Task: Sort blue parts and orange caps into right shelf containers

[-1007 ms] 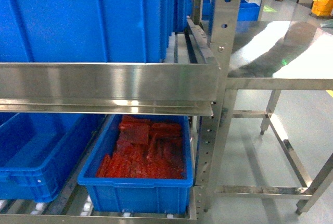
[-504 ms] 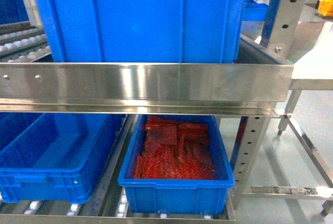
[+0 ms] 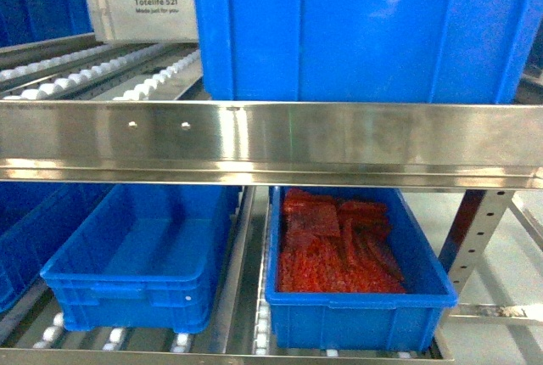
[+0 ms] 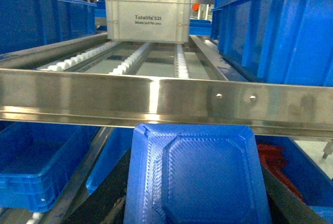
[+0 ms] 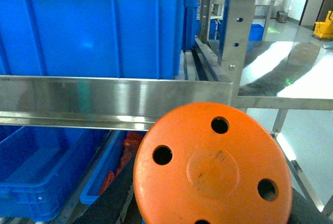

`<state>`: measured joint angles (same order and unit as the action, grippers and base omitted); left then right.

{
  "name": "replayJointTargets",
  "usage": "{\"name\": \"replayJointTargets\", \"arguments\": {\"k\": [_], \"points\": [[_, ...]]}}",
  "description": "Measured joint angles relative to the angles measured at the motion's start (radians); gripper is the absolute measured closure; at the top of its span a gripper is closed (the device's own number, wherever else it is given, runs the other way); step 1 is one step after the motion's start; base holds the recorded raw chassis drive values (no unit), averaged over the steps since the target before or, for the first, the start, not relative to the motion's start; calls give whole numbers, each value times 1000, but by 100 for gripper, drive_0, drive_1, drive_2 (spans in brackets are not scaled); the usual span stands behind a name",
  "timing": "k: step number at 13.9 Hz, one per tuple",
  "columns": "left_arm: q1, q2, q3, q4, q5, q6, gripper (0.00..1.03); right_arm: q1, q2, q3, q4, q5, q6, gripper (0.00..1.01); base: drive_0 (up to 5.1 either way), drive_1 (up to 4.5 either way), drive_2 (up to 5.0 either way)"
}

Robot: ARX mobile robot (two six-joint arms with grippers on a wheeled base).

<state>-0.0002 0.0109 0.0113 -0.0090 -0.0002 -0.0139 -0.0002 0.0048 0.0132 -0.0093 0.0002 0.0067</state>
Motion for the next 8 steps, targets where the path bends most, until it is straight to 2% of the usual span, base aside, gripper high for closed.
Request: {"name": "replayJointTargets", "arguments": {"k": [8], "points": [[0, 0, 0, 2, -1, 0, 61, 0, 0, 0, 2, 0, 0, 57, -505, 240, 240]]}}
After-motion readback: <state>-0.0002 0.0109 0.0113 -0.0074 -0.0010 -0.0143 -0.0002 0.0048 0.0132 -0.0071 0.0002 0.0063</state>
